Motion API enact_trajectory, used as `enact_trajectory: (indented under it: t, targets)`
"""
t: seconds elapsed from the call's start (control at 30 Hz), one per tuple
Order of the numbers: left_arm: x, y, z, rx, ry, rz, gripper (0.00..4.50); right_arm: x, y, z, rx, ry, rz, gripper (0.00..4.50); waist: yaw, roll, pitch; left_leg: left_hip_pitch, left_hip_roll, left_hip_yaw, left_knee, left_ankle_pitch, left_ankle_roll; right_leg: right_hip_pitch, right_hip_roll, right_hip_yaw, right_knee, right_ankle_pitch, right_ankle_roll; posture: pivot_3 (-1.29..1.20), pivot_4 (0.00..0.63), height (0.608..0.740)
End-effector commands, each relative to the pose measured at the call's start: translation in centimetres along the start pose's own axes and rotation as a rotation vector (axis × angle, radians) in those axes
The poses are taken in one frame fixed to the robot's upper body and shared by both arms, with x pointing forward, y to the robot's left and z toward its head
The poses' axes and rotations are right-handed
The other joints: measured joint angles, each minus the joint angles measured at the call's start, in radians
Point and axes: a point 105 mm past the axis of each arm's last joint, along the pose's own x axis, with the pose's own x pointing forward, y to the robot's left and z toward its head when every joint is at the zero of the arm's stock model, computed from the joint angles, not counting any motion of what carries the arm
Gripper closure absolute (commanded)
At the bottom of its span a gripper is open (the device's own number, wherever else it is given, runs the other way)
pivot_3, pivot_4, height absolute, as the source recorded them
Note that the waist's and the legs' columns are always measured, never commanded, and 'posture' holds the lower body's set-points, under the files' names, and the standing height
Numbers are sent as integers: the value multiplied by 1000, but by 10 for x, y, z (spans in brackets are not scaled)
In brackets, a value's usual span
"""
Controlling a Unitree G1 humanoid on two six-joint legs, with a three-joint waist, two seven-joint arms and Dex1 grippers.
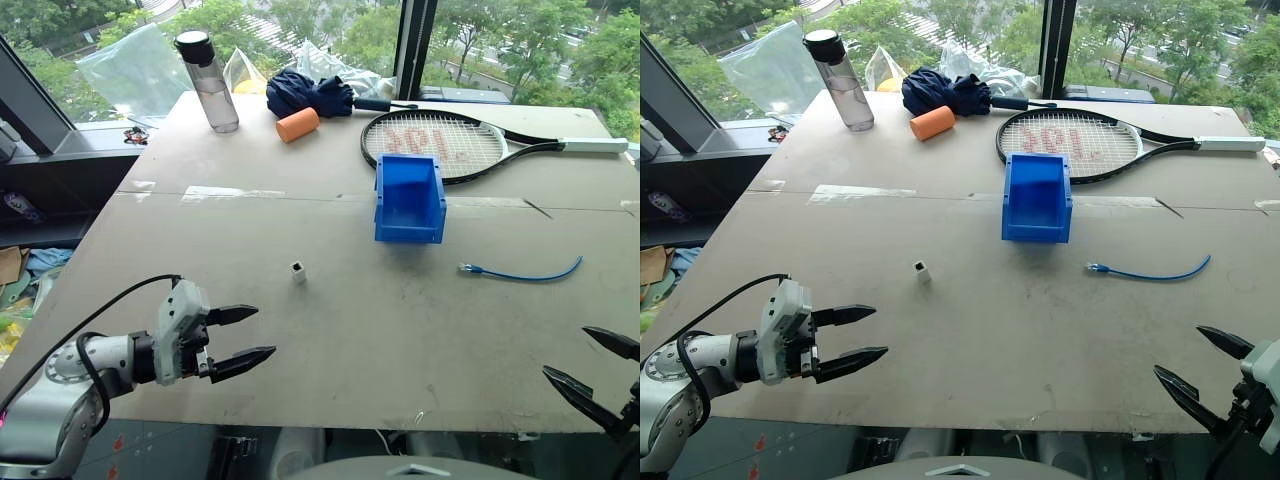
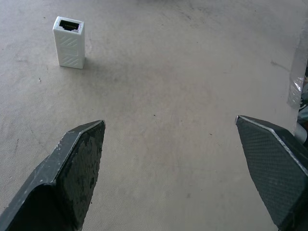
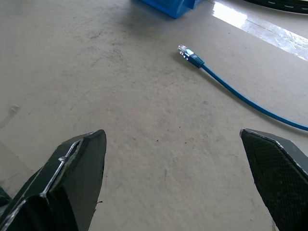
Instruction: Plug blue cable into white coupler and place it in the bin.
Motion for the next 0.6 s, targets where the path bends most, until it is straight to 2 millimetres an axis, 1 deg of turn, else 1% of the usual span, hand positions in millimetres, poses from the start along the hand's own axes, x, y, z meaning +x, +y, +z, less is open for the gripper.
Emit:
enact_trajectory:
  t: [0.03, 0.13, 0.17, 0.23, 0.27, 0.37, 0.5, 0.6]
  targets:
    - [1, -11, 19, 20, -59, -42, 96, 9, 3, 14, -12, -60, -8, 0, 1, 0, 0, 0, 0, 0, 0, 0, 0, 0, 0, 0, 0, 0, 0, 0, 150, 740]
    - [5, -21, 34, 8, -120, -91, 96, 34, 9, 31, 17, -130, 6, 0, -5, -1, 0, 0, 2, 0, 0, 0, 0, 0, 1, 0, 0, 0, 0, 0, 150, 740]
    - [8, -25, 38, 16, -126, -109, 96, 43, 6, 34, 16, -118, 24, 0, -7, -2, 0, 0, 2, 0, 1, 0, 0, 0, 1, 1, 1, 0, 0, 0, 150, 740]
    - [11, -34, 41, 43, -120, -150, 96, 61, 5, 40, -4, -90, 63, 0, -10, 0, 1, 1, 1, 1, 1, 0, 0, 0, 1, 2, 1, 0, 0, 0, 150, 740]
    - [9, -36, 40, 60, -110, -165, 96, 68, 7, 43, -7, -81, 80, 0, -12, -1, 0, 1, 1, 2, 1, 0, 0, 0, 1, 2, 1, 1, -1, 0, 150, 740]
    - [13, -41, 42, 76, -111, -188, 96, 93, -2, 46, -54, -22, 97, 0, -15, -1, 0, 1, -3, 1, 0, 0, 0, 0, 3, 2, 1, 3, -4, 0, 150, 740]
    - [33, -53, 46, 127, -129, -234, 96, 124, -28, 38, -136, 93, 126, 0, -13, -2, 1, 0, -5, 2, 2, 0, 0, 1, 3, 1, 1, 3, -4, 0, 150, 740]
    - [40, -57, 50, 134, -144, -243, 96, 136, -40, 35, -147, 139, 122, 0, -12, -3, 2, 0, -5, 4, 2, 0, 1, 3, 3, 1, 1, 3, -4, 0, 150, 740]
